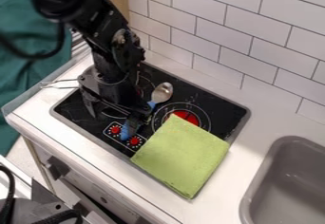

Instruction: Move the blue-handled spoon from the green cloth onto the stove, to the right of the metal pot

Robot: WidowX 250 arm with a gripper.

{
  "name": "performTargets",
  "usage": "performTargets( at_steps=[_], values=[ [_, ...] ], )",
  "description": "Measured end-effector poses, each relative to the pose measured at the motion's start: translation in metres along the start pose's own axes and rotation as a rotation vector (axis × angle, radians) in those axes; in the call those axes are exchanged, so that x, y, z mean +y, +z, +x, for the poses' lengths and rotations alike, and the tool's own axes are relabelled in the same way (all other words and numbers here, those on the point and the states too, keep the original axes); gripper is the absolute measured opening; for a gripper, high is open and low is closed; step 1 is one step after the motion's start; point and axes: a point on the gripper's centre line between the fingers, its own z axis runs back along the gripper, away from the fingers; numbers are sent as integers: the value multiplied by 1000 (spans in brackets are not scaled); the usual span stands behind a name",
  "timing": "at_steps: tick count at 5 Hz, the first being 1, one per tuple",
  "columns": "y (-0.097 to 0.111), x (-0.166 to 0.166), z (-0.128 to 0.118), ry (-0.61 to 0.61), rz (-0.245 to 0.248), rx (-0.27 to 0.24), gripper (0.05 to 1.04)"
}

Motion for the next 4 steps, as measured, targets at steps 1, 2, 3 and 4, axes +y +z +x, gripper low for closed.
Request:
performTargets(
  at_steps=[1, 2, 3, 4],
  values=[
    [16, -12, -1, -19, -17, -27, 1001],
    [17, -16, -2, -38, -8, -18, 1001],
    [12, -19, -3, -22, -8, 13, 1001],
    [12, -19, -3, -19, -8, 13, 1001]
  ],
)
